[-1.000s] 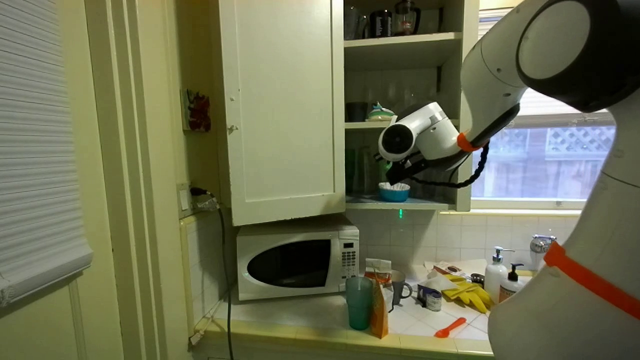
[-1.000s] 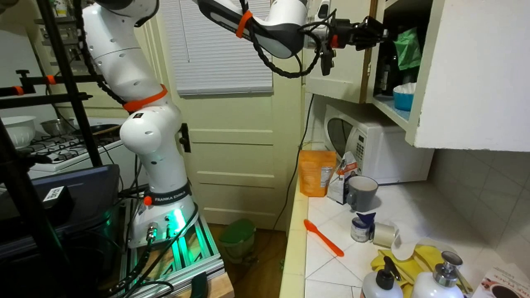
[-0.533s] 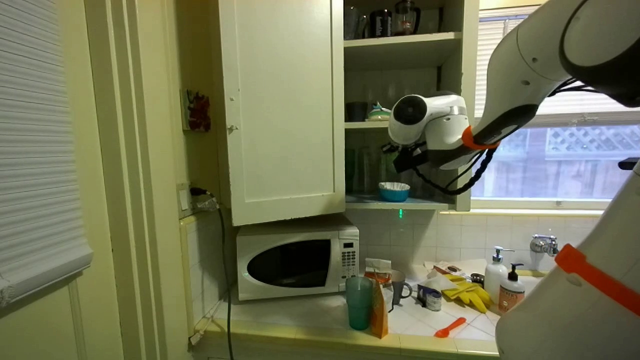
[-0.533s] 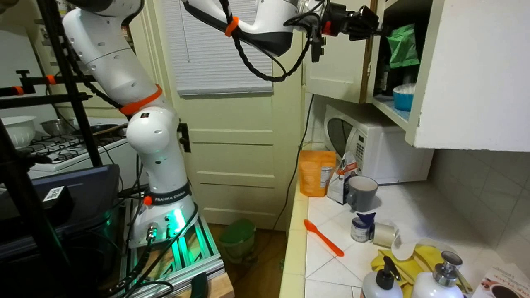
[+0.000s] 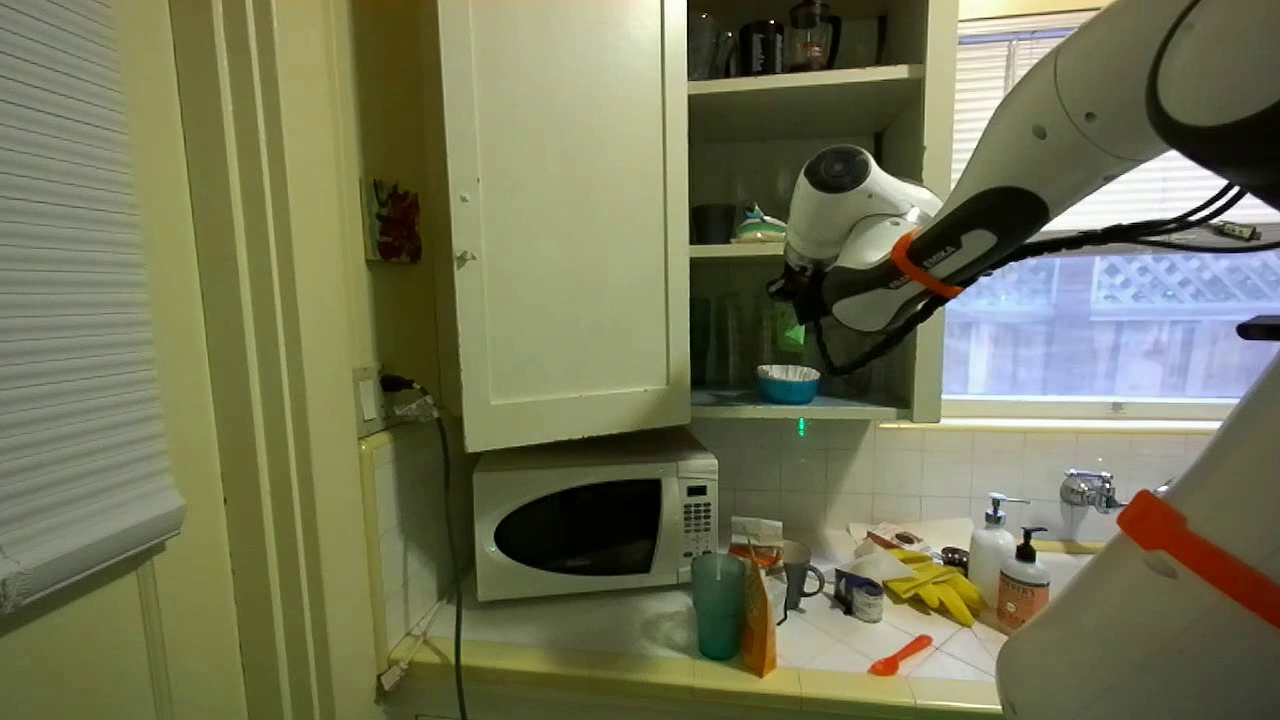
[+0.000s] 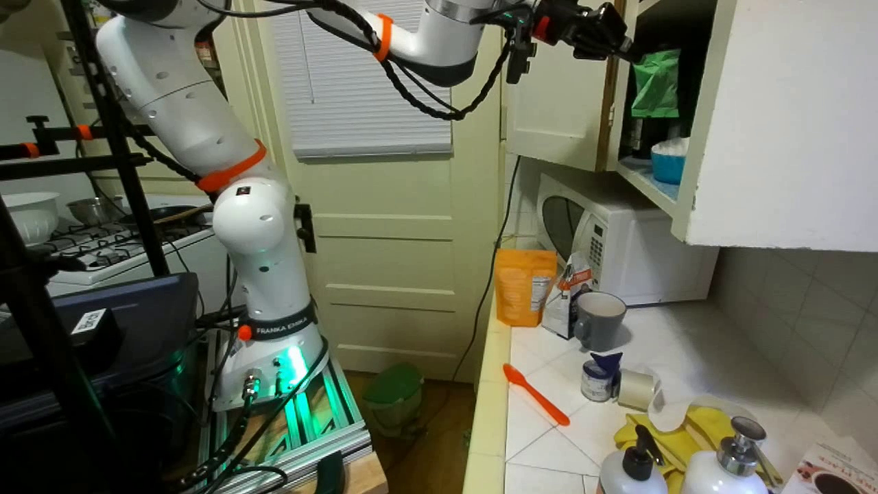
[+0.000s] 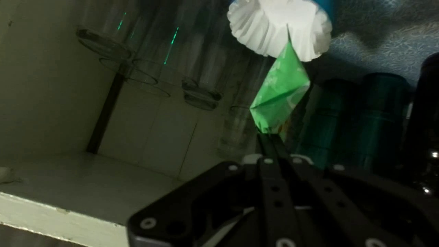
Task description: Pick up the green cloth from the bowl and put it in the cabinet
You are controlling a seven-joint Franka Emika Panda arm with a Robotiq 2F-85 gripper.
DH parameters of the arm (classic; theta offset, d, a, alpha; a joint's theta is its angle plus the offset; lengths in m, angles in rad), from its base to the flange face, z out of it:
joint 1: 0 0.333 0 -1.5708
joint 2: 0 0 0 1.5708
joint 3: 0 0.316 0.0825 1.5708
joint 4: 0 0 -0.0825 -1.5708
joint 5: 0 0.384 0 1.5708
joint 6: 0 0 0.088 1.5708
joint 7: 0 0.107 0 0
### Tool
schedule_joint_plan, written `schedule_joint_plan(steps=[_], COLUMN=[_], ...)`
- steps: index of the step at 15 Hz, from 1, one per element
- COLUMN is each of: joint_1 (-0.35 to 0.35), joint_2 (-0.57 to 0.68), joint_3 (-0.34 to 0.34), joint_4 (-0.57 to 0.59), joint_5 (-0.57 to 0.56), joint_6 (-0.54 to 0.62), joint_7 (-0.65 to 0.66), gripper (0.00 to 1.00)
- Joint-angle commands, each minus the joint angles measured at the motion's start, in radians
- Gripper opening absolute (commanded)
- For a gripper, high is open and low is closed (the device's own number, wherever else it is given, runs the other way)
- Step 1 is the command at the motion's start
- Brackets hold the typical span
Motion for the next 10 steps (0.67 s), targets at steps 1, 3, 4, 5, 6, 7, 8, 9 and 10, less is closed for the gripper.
schedule_joint_plan(steps=[1, 3, 4, 5, 6, 7, 8, 9, 10], joint_1=[0.002, 0.003, 0.003, 0.006, 0.005, 0.006, 0.013, 0.012, 0.016], joint_2=[-0.003, -0.004, -0.004, -0.003, -0.005, -0.008, -0.015, -0.019, -0.025], joint_3=[0.0, 0.0, 0.0, -0.002, -0.001, -0.001, -0.004, -0.002, -0.002], joint_4=[0.0, -0.001, -0.002, 0.006, 0.014, 0.022, 0.028, 0.037, 0.043], joint_5=[0.019, 0.025, 0.026, 0.035, 0.039, 0.042, 0.055, 0.053, 0.061], joint_6=[0.0, -0.001, -0.001, 0.001, 0.003, 0.001, 0.002, 0.003, -0.005], joint_7=[-0.02, -0.028, -0.028, -0.026, -0.019, -0.014, -0.021, -0.018, -0.026], gripper=[0.01, 0.01, 0.01, 0.0, 0.0, 0.0, 0.0, 0.0, 0.0])
